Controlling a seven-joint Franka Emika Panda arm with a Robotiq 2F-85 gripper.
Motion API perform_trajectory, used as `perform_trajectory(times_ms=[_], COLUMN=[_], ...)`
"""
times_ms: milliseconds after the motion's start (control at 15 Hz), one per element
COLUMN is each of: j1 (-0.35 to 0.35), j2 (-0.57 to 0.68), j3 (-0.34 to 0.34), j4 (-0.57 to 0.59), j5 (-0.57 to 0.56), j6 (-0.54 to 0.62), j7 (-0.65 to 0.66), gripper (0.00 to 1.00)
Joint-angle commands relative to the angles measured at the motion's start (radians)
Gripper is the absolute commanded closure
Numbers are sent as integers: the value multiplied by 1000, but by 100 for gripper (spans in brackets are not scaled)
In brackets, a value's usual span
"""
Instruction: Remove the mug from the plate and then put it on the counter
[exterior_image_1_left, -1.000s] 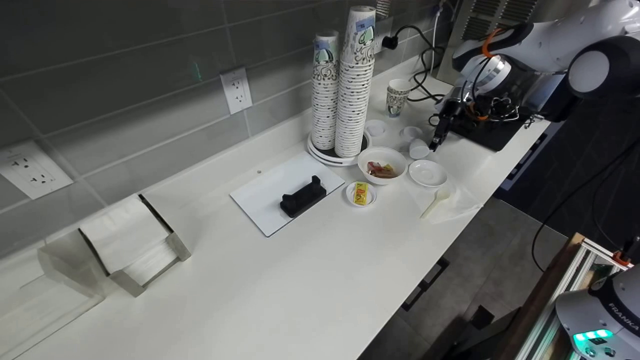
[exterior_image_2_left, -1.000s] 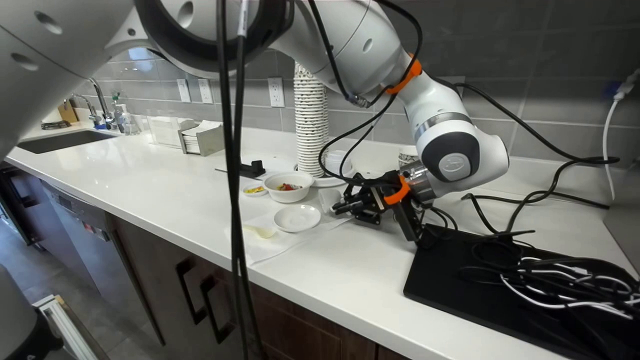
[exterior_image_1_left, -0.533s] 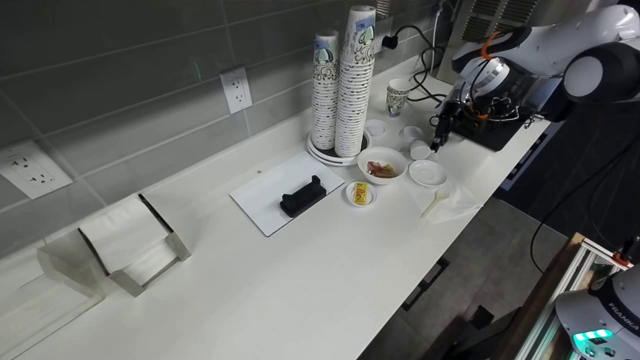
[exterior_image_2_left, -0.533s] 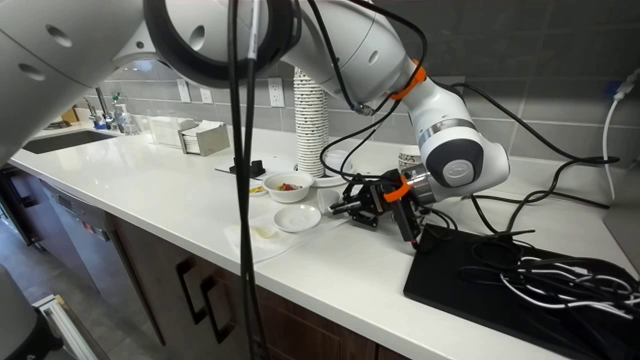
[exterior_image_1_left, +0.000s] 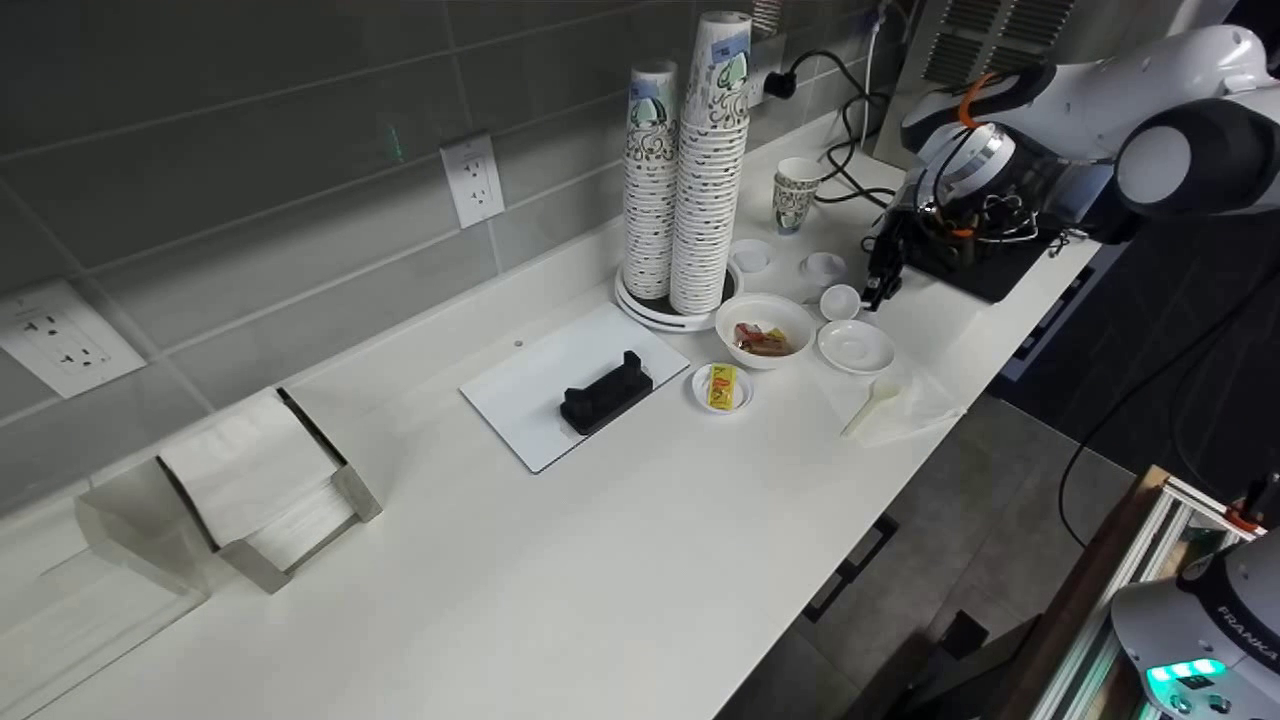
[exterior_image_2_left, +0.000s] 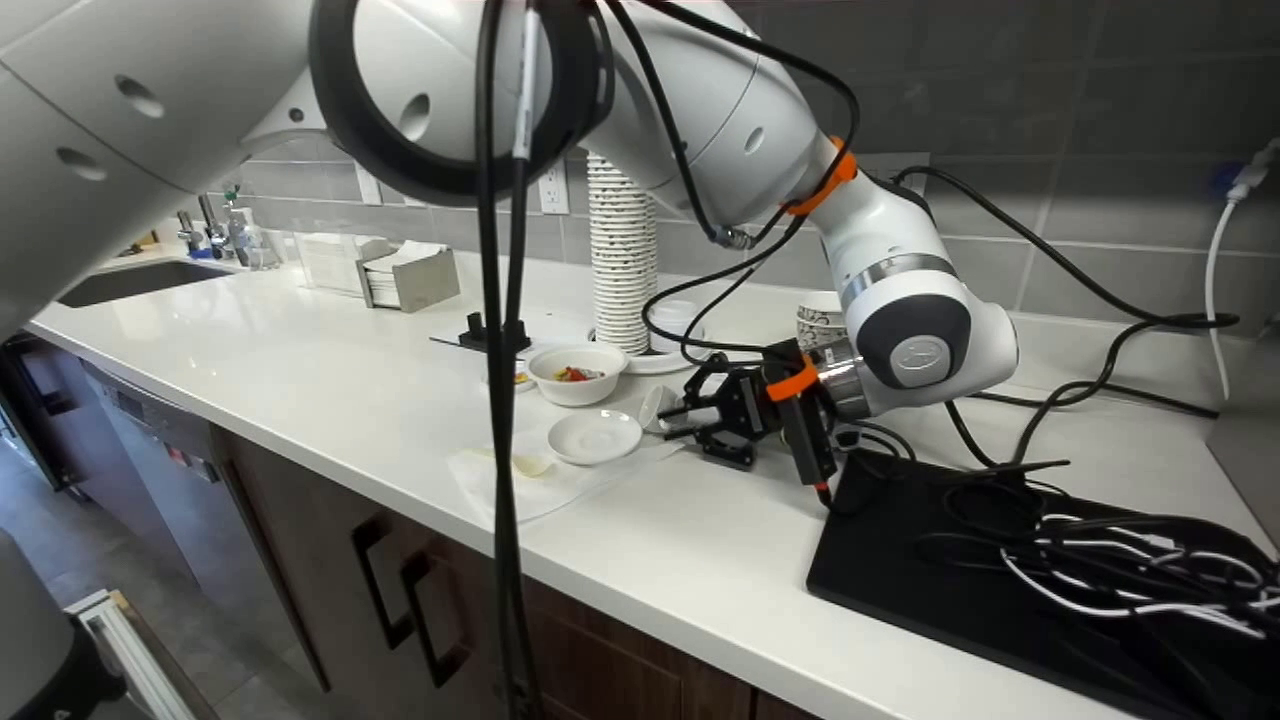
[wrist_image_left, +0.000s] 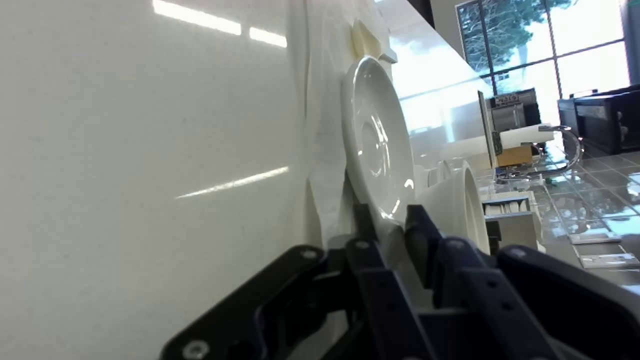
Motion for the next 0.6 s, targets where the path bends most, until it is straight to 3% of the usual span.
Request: perform_trajectory(times_ms=[0,400,533], j1=[-26,-21,3], j2=[52,28,-4], j3=[22,30,13], j4=[53,37,7], j5=[-4,-9,-9], j6=[-42,-44,-38], j7=[63,80,65], gripper=[45,2,0])
